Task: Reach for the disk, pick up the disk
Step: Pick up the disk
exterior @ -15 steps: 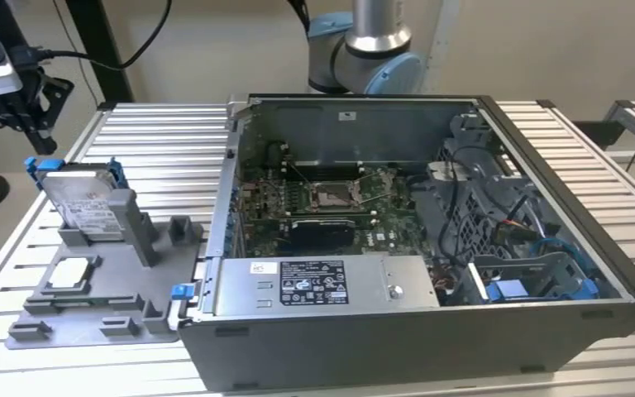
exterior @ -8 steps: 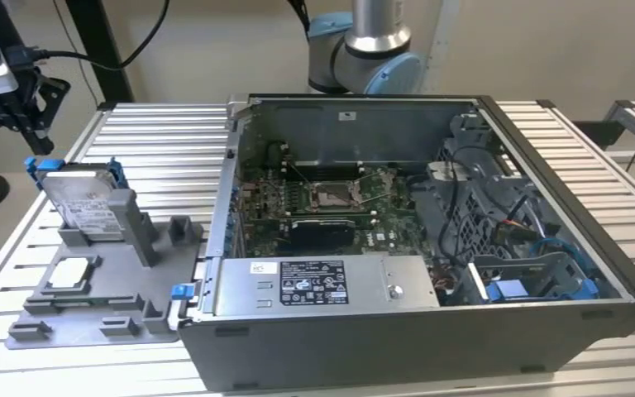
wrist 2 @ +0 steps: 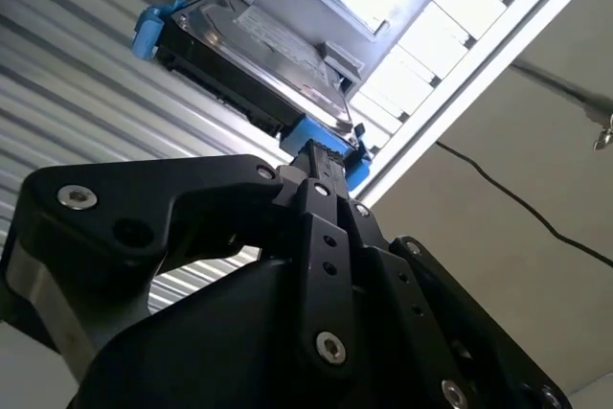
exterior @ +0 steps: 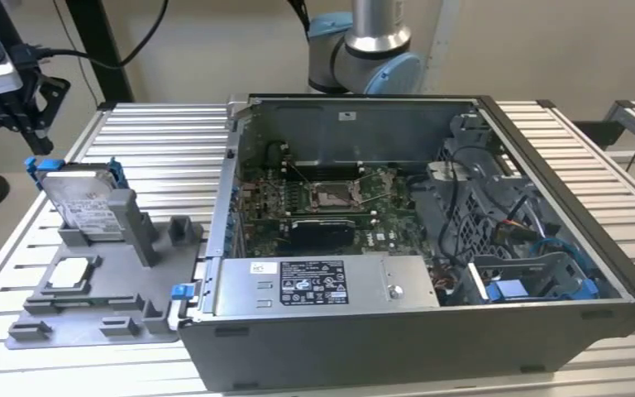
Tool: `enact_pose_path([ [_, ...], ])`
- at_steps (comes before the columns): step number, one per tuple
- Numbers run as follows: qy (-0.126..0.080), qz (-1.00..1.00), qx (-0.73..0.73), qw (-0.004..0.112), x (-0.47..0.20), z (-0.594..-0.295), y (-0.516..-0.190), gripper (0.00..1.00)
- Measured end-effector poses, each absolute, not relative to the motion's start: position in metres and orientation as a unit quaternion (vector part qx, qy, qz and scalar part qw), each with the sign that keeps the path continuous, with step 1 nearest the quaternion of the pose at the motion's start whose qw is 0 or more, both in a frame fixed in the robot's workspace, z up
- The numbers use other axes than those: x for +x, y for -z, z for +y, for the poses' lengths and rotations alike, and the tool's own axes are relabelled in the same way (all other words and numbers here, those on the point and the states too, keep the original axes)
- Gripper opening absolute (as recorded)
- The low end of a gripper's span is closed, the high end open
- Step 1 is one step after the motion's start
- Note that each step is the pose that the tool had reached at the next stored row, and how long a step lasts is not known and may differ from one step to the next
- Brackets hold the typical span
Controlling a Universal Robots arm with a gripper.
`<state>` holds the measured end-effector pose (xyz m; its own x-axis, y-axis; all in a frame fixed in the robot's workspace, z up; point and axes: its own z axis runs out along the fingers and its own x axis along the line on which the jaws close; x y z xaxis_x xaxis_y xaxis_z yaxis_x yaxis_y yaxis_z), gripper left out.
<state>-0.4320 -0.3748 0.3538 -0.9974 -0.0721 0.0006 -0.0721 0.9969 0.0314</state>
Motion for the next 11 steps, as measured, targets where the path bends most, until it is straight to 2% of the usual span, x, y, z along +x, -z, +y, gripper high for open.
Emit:
enact_pose_path([
  [11,0.015,-0.997,0.07,0.001,-0.4321,-0.3748,-0.3538,0.0],
])
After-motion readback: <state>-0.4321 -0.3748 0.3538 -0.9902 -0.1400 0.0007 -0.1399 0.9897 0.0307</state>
